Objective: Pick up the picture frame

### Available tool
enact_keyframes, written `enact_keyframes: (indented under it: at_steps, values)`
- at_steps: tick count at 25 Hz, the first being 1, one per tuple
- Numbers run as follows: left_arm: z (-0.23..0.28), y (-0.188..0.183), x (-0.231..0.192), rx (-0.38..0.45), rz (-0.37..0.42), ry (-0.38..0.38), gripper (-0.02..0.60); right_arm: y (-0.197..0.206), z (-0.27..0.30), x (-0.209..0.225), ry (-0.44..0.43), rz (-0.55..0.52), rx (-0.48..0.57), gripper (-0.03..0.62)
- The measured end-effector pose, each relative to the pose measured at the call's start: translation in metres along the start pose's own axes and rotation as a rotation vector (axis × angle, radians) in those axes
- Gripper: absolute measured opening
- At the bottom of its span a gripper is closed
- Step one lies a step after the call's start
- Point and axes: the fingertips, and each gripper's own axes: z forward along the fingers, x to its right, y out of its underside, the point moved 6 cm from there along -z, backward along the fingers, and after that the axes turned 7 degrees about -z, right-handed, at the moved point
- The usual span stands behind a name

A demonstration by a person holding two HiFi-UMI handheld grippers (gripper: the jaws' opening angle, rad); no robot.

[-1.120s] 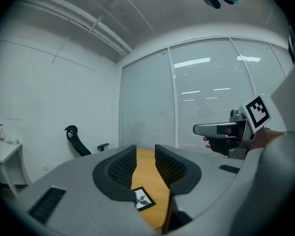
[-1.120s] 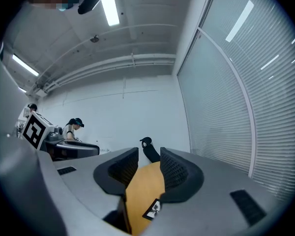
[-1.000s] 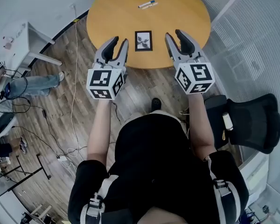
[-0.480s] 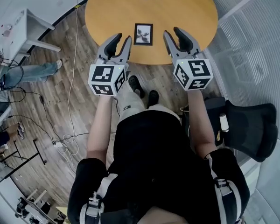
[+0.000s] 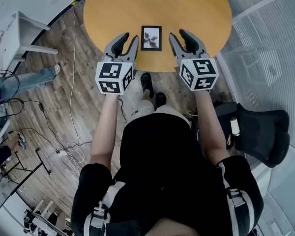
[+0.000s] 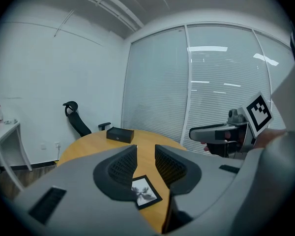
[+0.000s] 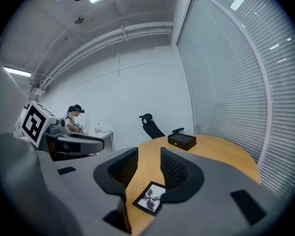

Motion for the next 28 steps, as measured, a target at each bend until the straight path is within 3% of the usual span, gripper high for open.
enact_keyframes:
  at_steps: [20,28]
  values:
    - [0.123,0.057,-0.101,-0.235,-0.09,0.145,0.111,0.076,0.131,0.009,0.089,0.052,-0.222,0.161]
    - [0.146,0.096,-0.108,-0.329,-0.129,0.166,0.112,0.115,0.15,0.011,0.091,0.094,-0.321,0.161]
